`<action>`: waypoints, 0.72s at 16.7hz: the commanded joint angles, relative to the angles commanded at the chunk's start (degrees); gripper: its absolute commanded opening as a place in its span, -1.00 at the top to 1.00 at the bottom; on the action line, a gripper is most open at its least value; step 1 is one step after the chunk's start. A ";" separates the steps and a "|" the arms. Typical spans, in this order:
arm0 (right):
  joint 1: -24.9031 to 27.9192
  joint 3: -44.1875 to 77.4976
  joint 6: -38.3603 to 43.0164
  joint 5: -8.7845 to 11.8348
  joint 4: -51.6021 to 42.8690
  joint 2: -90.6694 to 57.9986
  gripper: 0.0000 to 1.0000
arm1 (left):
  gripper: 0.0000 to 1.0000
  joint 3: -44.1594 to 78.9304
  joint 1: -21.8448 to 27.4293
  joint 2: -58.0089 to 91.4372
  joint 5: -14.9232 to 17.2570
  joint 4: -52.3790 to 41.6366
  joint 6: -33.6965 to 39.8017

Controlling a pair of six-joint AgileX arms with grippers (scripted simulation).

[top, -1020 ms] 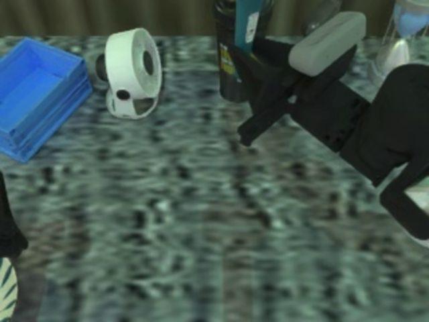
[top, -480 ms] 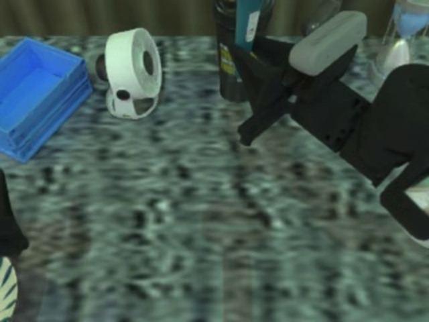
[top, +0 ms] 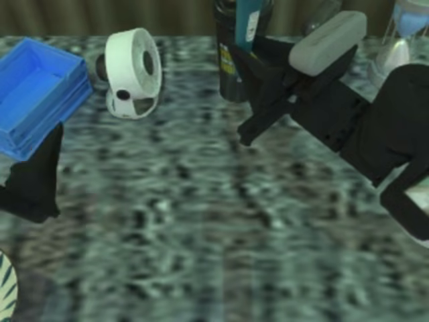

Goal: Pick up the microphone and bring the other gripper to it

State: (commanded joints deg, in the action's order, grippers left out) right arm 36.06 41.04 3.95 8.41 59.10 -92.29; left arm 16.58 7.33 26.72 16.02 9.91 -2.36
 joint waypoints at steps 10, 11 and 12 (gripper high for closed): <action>0.00 0.00 0.00 0.00 0.00 0.00 1.00 | -1.00 22.63 10.21 39.05 22.19 13.44 -3.15; 0.00 0.00 0.00 0.00 0.00 0.00 1.00 | -1.00 23.97 10.77 41.02 23.40 14.28 -3.38; 0.00 0.00 0.00 0.00 0.00 0.00 1.00 | -1.00 25.00 11.19 42.42 24.32 14.93 -3.56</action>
State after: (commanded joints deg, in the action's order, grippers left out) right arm 36.06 41.04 3.95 8.41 59.10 -92.29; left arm 41.57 18.52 69.14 40.34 24.85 -5.93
